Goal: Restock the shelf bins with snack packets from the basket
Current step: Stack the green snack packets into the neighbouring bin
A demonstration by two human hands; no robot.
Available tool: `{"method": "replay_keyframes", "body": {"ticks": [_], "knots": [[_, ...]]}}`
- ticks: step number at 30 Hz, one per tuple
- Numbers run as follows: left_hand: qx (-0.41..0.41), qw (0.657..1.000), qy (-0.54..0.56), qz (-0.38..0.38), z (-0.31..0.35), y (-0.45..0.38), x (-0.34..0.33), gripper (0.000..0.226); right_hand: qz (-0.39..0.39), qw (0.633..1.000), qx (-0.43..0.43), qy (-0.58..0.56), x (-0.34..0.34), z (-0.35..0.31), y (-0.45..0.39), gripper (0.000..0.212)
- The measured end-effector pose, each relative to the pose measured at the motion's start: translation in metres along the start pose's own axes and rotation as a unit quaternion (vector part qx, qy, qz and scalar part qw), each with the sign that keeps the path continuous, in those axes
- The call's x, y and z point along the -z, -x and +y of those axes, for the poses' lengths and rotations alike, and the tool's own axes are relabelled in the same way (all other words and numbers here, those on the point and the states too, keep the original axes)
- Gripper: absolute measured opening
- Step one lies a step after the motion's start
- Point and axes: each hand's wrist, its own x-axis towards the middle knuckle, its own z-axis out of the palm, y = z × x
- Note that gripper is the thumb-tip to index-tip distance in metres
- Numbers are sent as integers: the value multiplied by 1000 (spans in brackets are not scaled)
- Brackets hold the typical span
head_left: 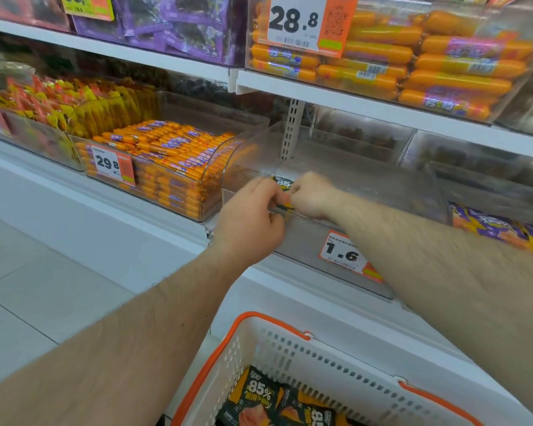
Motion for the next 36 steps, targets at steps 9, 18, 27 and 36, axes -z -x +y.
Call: {"method": "replay_keyframes", "body": {"ticks": [9, 18, 27, 36], "knots": [[52, 815, -111, -567, 8, 42, -30, 31, 418, 846, 331, -23, -48, 32, 107, 20], [35, 671, -215, -709, 8, 80, -63, 33, -121, 991, 49, -35, -233, 115, 183, 24], [54, 666, -221, -710, 10, 77, -71, 36, -238, 959, -151, -9, -330, 144, 226, 64], [60, 667, -217, -710, 15, 74, -78, 37, -274, 953, -131, 18, -337, 140, 231, 58]]}}
